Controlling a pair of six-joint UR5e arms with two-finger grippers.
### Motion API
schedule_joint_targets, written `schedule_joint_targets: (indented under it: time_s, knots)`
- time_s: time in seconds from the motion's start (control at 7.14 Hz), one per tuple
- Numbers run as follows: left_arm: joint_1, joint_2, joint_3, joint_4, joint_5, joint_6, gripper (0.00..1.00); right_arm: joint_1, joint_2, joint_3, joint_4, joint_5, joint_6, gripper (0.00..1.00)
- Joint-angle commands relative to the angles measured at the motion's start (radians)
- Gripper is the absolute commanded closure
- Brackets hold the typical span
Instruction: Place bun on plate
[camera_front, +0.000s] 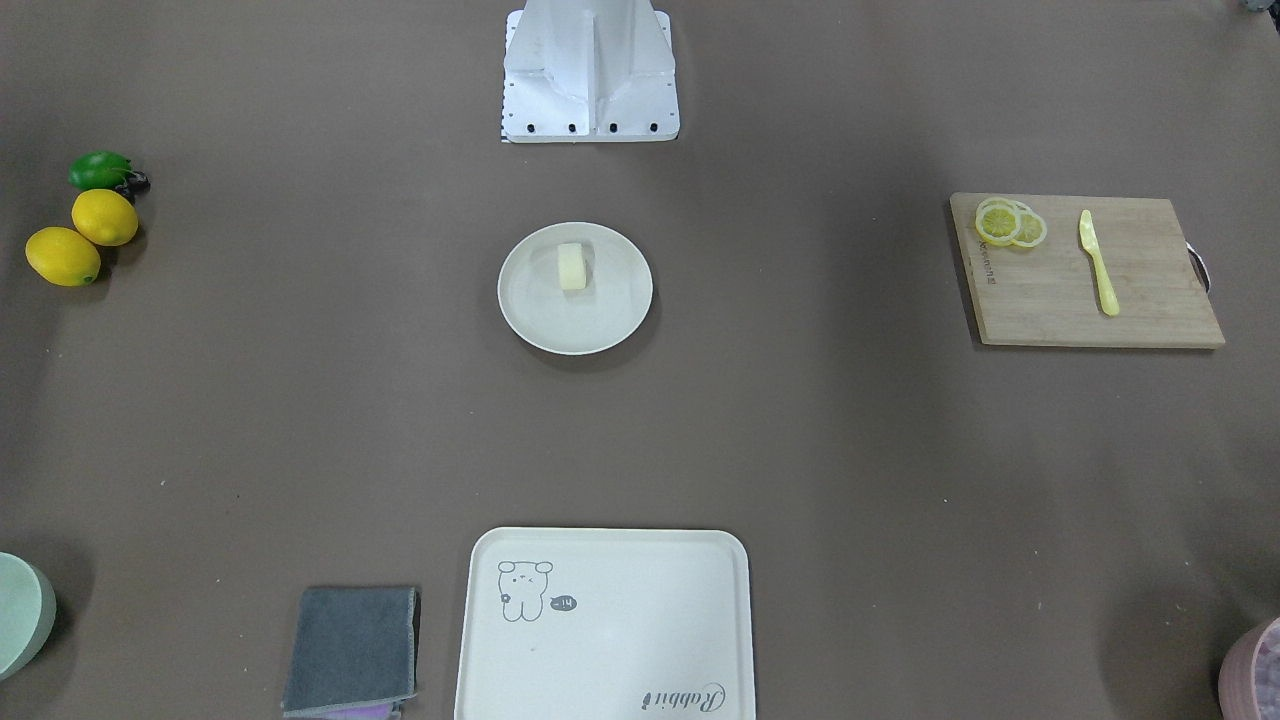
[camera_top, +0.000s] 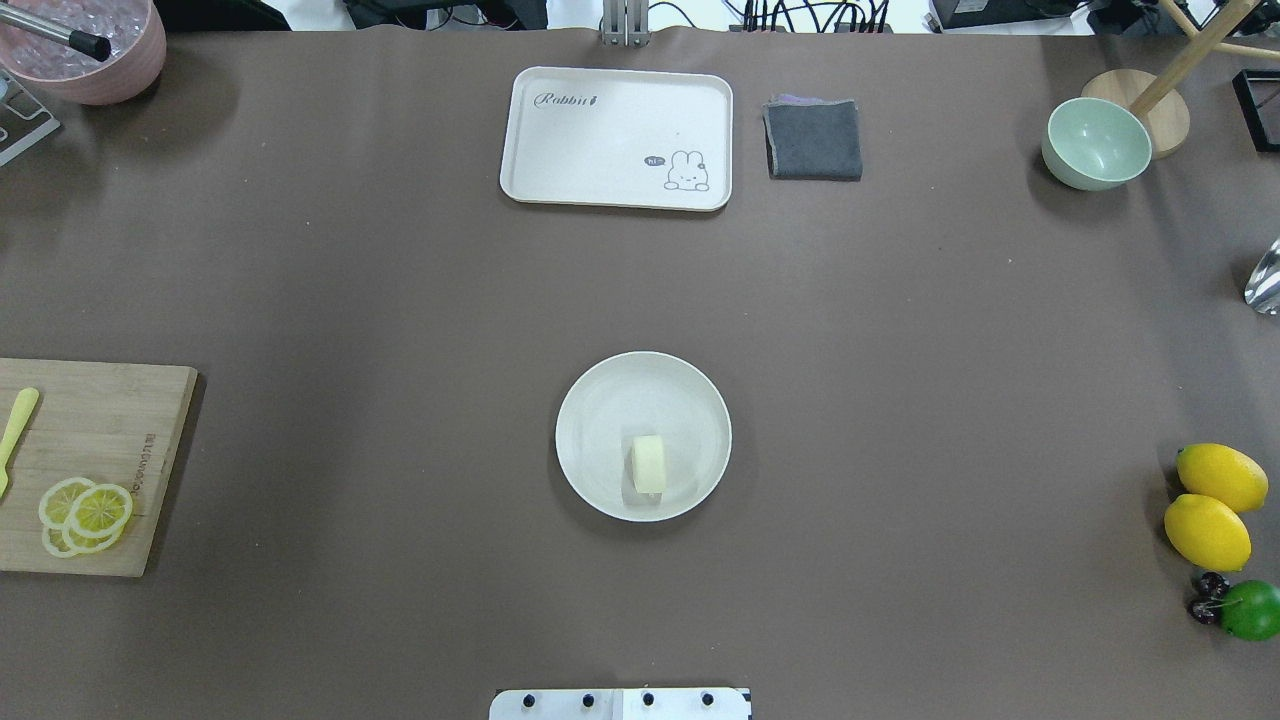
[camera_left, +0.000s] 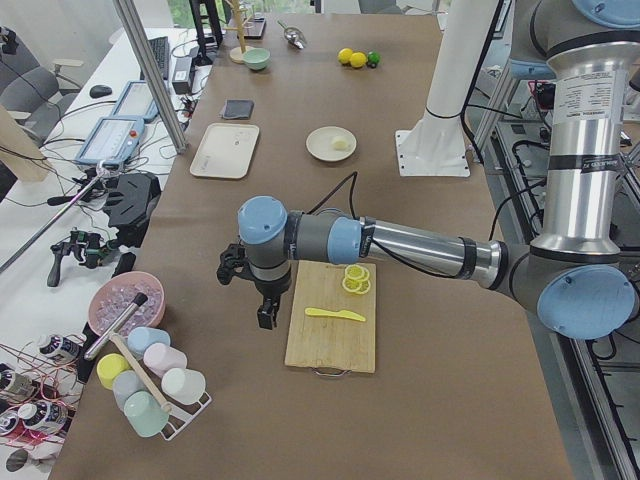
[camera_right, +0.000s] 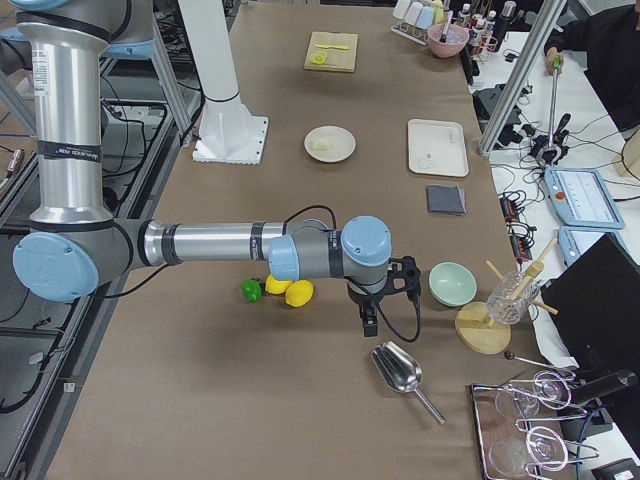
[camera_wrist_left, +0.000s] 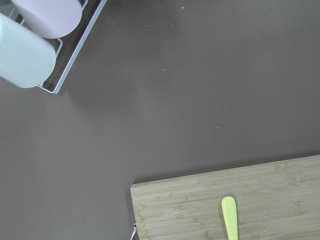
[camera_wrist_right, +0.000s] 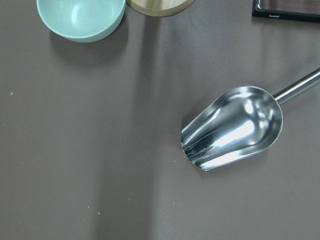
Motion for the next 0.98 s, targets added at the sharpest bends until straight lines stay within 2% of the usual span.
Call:
schedule_joint_targets:
  time_s: [0.0,0.42,0.84]
  knots:
    - [-0.011,0.027,0.014,-0.003,-0.004,-0.008,0.02,0.017,0.008,0.011,-0.070,0.000,-0.076,0.00]
    - [-0.011,0.027,0.014,-0.005,-0.006,-0.008,0.03,0.012,0.005,0.059,-0.107,-0.001,-0.076,0.00]
    - [-0.014,0.029,0.006,-0.006,-0.003,-0.008,0.02,-0.001,0.008,0.059,-0.109,-0.001,-0.076,0.00]
